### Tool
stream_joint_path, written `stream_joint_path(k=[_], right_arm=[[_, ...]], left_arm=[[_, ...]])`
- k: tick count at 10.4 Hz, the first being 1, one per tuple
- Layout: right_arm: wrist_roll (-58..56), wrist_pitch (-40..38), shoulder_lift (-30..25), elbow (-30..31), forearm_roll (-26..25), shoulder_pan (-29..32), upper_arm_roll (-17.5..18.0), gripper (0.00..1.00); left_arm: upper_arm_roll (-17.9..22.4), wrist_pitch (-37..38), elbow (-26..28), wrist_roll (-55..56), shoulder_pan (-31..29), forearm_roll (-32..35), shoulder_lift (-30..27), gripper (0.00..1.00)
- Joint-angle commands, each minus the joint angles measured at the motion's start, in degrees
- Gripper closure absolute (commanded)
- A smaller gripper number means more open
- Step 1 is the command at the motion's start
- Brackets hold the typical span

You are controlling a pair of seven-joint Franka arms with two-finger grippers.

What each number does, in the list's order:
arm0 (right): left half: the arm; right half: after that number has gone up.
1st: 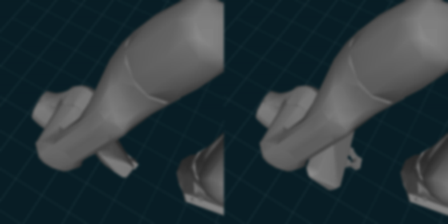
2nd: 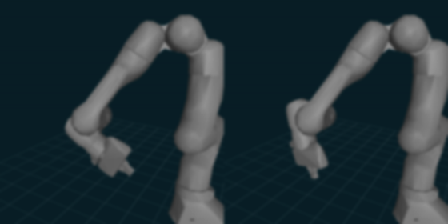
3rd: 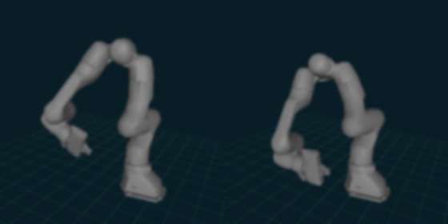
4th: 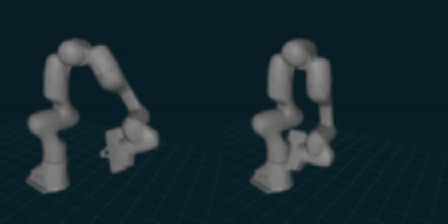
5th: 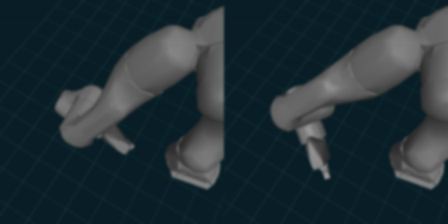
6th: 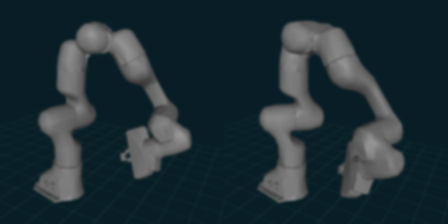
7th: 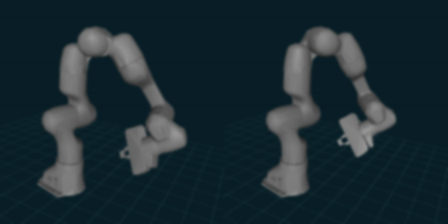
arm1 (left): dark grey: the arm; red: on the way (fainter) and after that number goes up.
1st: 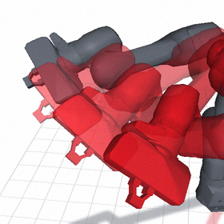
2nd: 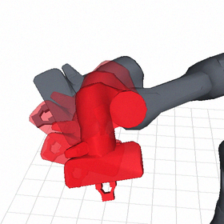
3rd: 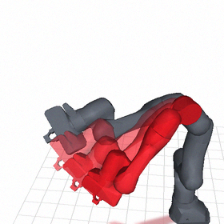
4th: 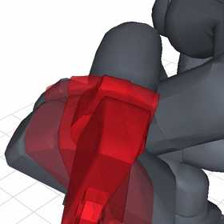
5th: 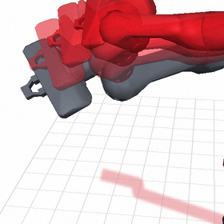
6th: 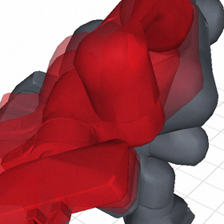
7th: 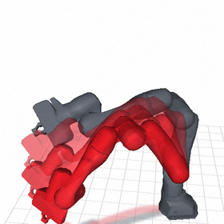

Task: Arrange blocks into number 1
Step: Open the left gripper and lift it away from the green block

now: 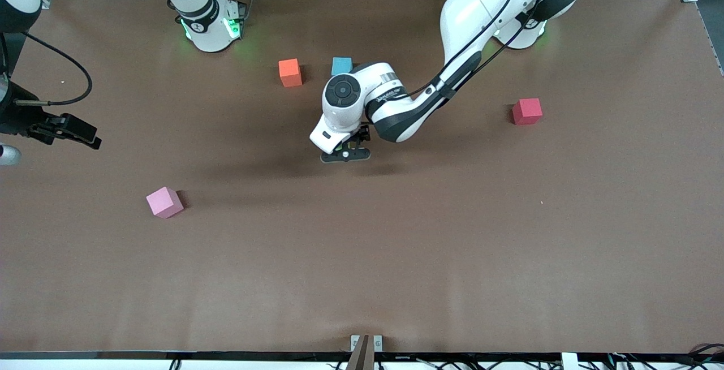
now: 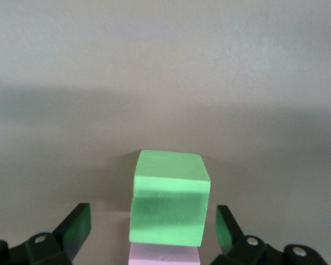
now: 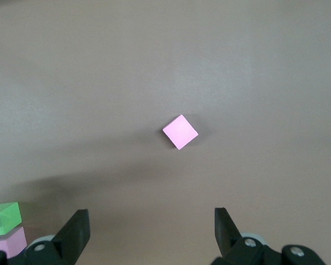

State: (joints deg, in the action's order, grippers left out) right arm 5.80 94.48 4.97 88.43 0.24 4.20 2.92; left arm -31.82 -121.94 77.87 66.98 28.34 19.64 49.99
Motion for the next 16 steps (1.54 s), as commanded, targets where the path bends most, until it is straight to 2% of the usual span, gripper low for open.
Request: stream_joint_path(k=[1,3,6,8,11,12,14,16], right_arm=[[0.0,-0.8,0.0,-1.8,0.9,0.5,0.6,0.0],[-0.4,-0.3,0.2,-2.1,0.8,0.7,0.6,0.0],[-0.5,-0.3,0.2,-2.1,0.8,0.9,0.6,0.0],[-0.6,-0.3,0.2,-2.3,0.8,0.9,0.6,0.0],[-0.4,-0.5,0.3,-3.5,0.9,1.2,0.5,0.0],[-0.4,-0.5,0.3,-3.7,0.9,1.2,0.5,0.0],[-0.5,-0.5,0.3,-3.9,0.8,1.0,0.5,0.0],[-0.4,-0.3,0.3,-4.1,0.9,1.1,0.5,0.0]], left_arm=[[1.8,4.1,0.4,1.9,-1.4,-0.2,-4.6,0.0],[4.2,7.3,0.5,1.9,-4.5,0.0,-8.4,0.0],[10.0,7.9,0.5,1.5,-9.1,1.2,-15.3,0.0],[10.3,9.2,0.6,-0.7,-15.2,1.4,-18.5,0.0],[9.8,13.6,1.0,-9.8,-22.4,0.0,-22.4,0.0],[9.5,15.4,1.9,-14.7,-24.6,-3.7,-24.2,0.0],[9.8,18.7,5.6,-20.9,-25.4,-6.0,-27.8,0.0],[14.2,18.6,12.7,-26.4,-23.7,-10.0,-34.3,0.0]])
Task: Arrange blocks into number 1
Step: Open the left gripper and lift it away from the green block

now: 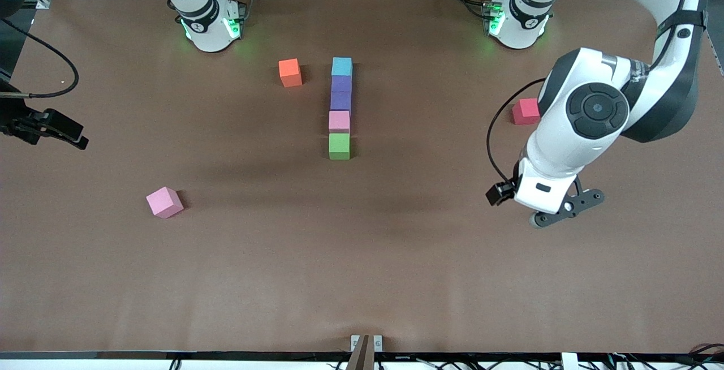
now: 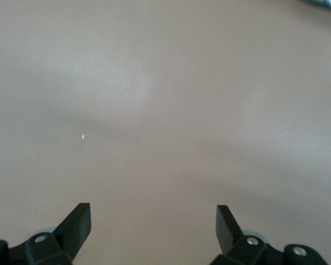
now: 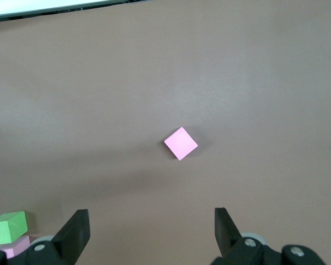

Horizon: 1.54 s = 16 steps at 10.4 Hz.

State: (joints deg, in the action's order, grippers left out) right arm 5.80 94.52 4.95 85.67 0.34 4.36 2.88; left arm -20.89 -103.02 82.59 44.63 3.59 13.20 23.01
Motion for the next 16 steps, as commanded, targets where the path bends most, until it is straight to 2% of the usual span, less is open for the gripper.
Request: stream_joint_path(k=[1,4,6,7,9,11,12,13,16], right_arm=[[-0.3,-0.2,0.3,-1.4,0.8,0.9,0.6,0.0],[-0.4,-0.2,0.5,-2.1,0.8,0.8,0.6,0.0],[-0.3,-0.2,0.5,-2.3,2.1,0.9,0.6,0.0],[-0.4,-0.3,0.5,-2.3,3.8,1.0,0.4,0.0],[-0.5,-0.3,0.5,-2.3,4.0,1.0,0.3,0.0],[-0.5,-0.2,0.5,-2.3,4.0,1.1,0.3,0.0],[-0.5,-0.2,0.5,-2.3,3.8,1.1,0.3,0.0],[-0.5,-0.2,0.5,-2.3,3.8,1.1,0.3,0.0],[-0.6,-0.3,0.6,-2.3,3.6,1.1,0.3,0.0]], left_arm=[[5.4,-0.3,9.9,-7.2,1.8,-5.8,-9.9,0.0],[9.5,-0.3,14.5,-17.3,1.2,-9.7,-17.5,0.0],[12.8,-0.2,14.1,-22.3,0.7,-12.6,-20.3,0.0],[13.9,0.4,12.8,-27.1,0.6,-12.9,-20.6,0.0],[14.3,2.8,10.5,-34.7,-0.3,-12.2,-21.5,0.0],[14.7,7.8,7.3,-36.0,-0.3,-12.8,-21.5,0.0],[16.9,11.1,4.8,-37.4,0.1,-13.2,-21.6,0.0],[17.5,14.2,3.2,-40.9,0.0,-14.1,-21.7,0.0],[18.0,17.1,1.3,-43.3,-0.2,-14.0,-22.2,0.0]])
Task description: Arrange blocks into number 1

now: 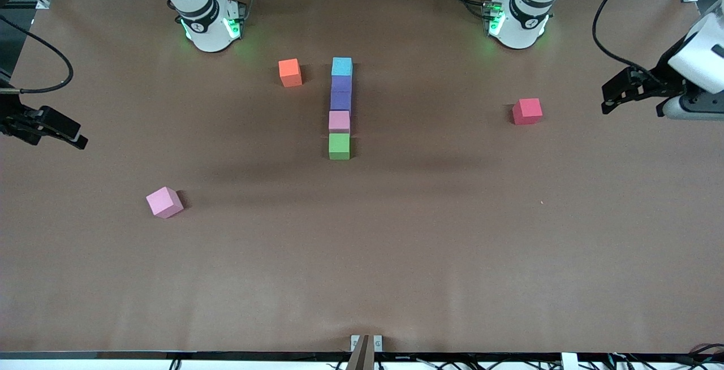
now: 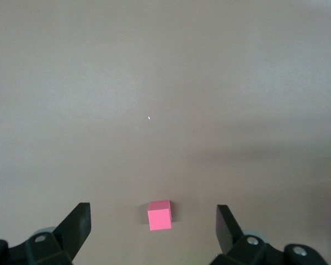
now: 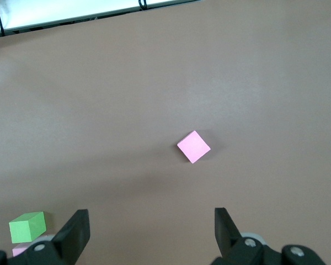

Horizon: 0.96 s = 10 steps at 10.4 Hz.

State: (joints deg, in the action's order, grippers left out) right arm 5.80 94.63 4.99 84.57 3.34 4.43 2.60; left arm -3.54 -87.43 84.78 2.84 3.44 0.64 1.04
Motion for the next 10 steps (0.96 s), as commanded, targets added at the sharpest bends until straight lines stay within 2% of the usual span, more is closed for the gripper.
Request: stream_joint_path(k=[1,10], right_arm=[[-0.6,-0.4,0.5,-1.2,0.6,1.0,0.6,0.0],[-0.9,-0.5,2.1,-1.2,1.1,0.9,0.6,0.0]], left_arm=[[0.5,1.6,-0.8,-1.4,0.0,-1.6,-0.3,0.0],[0.6,1.6,-0.8,-1.1,0.0,-2.1,-0.2,0.0]])
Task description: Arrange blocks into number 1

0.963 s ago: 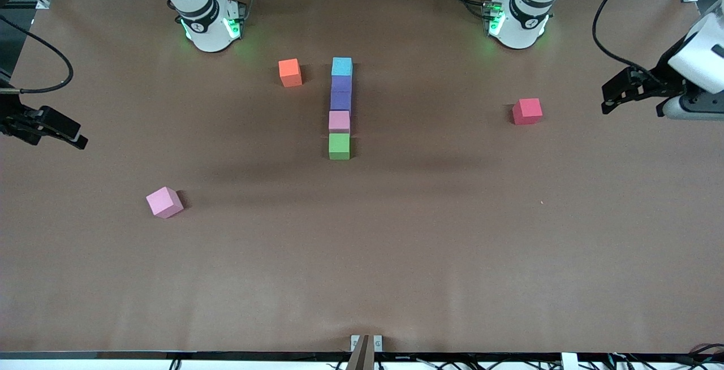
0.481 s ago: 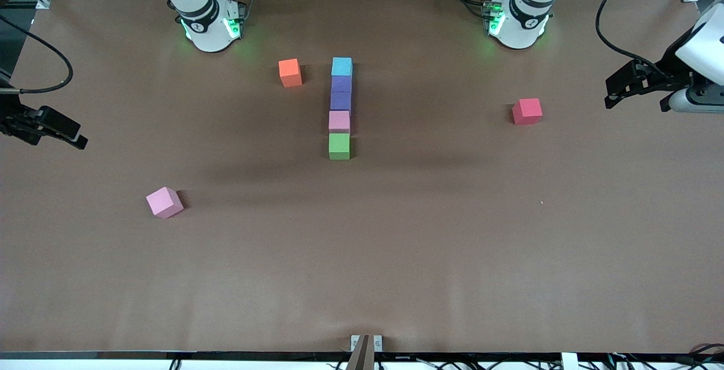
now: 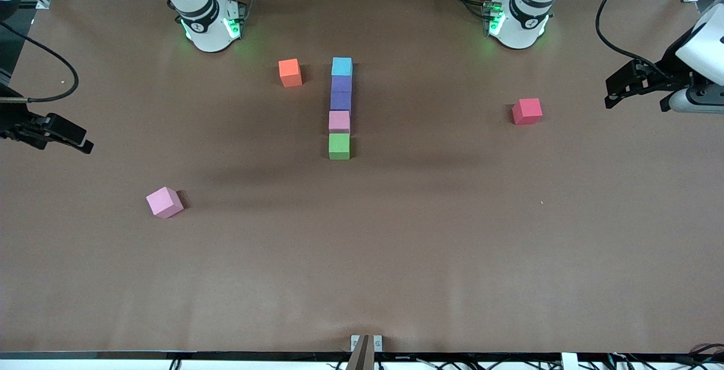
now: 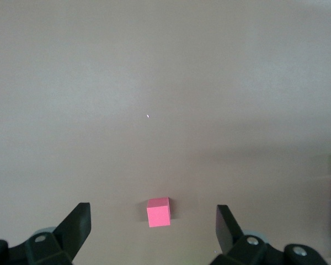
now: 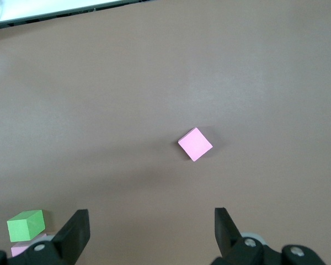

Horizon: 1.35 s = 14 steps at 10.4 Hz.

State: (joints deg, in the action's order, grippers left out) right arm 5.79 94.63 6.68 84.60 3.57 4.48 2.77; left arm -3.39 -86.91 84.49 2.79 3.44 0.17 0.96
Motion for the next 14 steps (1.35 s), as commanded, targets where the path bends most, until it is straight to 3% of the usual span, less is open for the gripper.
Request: stream_joint_path(k=[1,14], right_arm=[[-0.9,-0.5,0.4,-1.2,0.7,0.8,0.4,0.0],[-1.0,-0.8,0.2,-1.3,-0.1,0.5,0.5,0.0]], left_arm=[[0.4,1.0,-0.6,-1.0,0.0,-1.7,0.0,0.0],[0.2,1.0,-0.6,0.3,-0.4,-2.4,0.4,0.0]])
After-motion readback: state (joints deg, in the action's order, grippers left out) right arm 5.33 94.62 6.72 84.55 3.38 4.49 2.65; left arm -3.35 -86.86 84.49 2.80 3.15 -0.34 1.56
